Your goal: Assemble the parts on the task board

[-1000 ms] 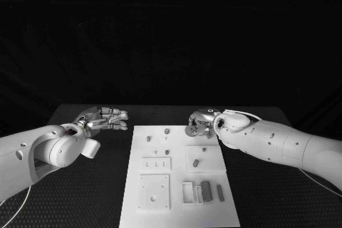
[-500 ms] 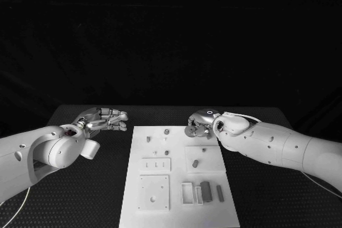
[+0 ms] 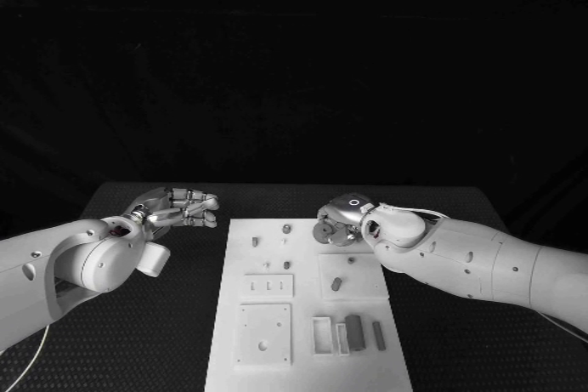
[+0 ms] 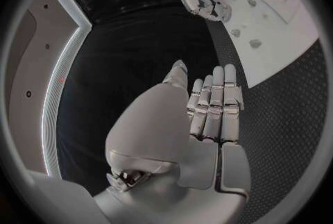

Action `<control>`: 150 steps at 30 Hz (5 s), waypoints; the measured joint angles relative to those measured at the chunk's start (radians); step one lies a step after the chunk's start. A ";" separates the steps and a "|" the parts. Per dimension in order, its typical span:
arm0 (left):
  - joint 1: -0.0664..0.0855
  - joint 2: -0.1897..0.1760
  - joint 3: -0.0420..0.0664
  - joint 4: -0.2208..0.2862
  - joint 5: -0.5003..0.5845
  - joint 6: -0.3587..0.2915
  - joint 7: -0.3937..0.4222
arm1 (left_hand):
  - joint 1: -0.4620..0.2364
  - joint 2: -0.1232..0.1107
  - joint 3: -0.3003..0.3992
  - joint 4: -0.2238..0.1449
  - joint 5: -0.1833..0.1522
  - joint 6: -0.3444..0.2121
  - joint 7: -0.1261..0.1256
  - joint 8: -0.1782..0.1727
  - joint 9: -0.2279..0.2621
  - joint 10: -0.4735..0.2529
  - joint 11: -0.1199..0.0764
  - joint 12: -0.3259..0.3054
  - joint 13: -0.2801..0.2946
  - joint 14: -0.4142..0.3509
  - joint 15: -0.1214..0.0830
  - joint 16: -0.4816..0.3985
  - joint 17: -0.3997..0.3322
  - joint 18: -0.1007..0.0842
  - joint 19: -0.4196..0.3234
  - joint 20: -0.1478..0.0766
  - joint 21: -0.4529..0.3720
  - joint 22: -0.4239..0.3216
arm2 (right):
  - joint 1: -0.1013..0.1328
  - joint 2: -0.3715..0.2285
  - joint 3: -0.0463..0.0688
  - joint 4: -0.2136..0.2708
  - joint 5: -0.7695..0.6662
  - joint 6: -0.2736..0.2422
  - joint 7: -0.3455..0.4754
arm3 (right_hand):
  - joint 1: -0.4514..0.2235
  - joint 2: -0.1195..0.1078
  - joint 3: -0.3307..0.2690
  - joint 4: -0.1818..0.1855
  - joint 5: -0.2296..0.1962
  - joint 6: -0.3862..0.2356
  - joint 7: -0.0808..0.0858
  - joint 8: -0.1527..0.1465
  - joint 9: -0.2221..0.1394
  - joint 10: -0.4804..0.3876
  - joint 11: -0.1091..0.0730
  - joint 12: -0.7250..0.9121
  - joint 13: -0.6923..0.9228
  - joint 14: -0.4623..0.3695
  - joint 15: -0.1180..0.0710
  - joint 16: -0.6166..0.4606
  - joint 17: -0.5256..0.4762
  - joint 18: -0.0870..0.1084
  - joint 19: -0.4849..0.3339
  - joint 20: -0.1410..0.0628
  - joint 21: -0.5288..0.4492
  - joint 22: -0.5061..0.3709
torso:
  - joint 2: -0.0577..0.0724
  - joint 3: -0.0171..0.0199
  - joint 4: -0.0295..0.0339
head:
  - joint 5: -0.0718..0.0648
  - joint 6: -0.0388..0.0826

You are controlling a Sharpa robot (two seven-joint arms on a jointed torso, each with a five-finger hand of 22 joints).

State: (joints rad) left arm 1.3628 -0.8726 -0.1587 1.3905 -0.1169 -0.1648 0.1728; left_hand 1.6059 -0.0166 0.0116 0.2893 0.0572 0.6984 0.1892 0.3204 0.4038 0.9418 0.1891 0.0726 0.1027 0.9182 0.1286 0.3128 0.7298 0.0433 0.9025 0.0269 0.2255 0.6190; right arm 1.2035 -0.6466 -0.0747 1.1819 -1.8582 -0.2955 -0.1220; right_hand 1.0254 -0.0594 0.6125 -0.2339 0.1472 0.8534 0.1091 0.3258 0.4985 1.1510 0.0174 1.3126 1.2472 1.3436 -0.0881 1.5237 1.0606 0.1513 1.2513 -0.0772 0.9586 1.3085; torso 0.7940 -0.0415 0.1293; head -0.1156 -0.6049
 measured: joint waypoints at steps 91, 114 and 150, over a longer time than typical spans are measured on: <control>0.000 0.018 0.000 -0.014 -0.001 0.001 0.000 | 0.000 0.000 0.000 0.000 0.000 0.000 0.000 -0.004 -0.001 0.000 0.000 0.000 -0.003 0.000 0.000 -0.008 0.007 0.002 0.000 0.000 -0.004 0.001 | -0.017 0.180 -0.021 0.006 -0.260 -0.039 -0.088 | 0.007 -0.046 0.011 0.004 -0.001 0.054 -0.011 -0.008 0.002 0.000 -0.007 -0.015 -0.024 0.003 -0.003 -0.004 0.000 0.000 0.012 -0.001 -0.004 0.000 | 0.001 0.0012 0.0011 | 0.026 0.011; 0.000 0.016 0.000 -0.012 -0.001 0.001 -0.001 | 0.000 0.000 0.000 0.000 0.000 0.000 0.000 -0.004 -0.002 0.000 0.000 0.000 -0.003 0.000 0.000 -0.008 0.007 -0.005 0.000 0.000 -0.004 0.002 | -0.016 0.172 -0.020 -0.012 -0.086 0.009 -0.050 | 0.029 -0.086 0.034 0.073 0.000 -0.091 0.047 -0.115 -0.034 -0.081 0.027 -0.060 -0.077 -0.004 0.019 -0.012 -0.012 -0.001 0.021 -0.007 -0.024 0.000 | 0.001 0.0023 0.0000 | 0.028 0.007; 0.000 0.006 0.000 -0.016 -0.001 0.001 -0.005 | 0.000 0.000 0.000 0.000 0.000 0.000 0.000 -0.004 -0.002 0.000 0.000 0.000 -0.005 0.000 0.000 -0.012 0.010 -0.007 0.000 0.000 -0.004 0.003 | -0.012 0.038 0.044 0.088 0.090 -0.068 -0.023 | -0.006 -0.020 0.019 0.027 0.000 -0.070 0.049 -0.084 -0.032 -0.100 0.036 -0.050 -0.088 -0.010 0.032 -0.020 -0.011 -0.001 0.010 -0.003 -0.024 0.000 | 0.001 0.0031 -0.0012 | 0.021 0.014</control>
State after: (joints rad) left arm 1.3627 -0.8661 -0.1590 1.3747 -0.1177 -0.1642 0.1679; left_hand 1.6059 -0.0166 0.0116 0.2893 0.0572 0.6984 0.1892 0.3165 0.4019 0.9418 0.1891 0.0726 0.0980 0.9182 0.1287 0.3012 0.7393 0.0366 0.9025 0.0269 0.2216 0.6218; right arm 1.1918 -0.6084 -0.0305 1.2697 -1.7685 -0.3635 -0.1453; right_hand 1.0192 -0.0794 0.6310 -0.2067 0.1472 0.7837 0.1577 0.2416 0.4660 1.0508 0.0536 1.2626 1.1595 1.3336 -0.0564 1.5038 1.0500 0.1502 1.2612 -0.0800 0.9345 1.3085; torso 0.7947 -0.0384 0.1282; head -0.0945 -0.5904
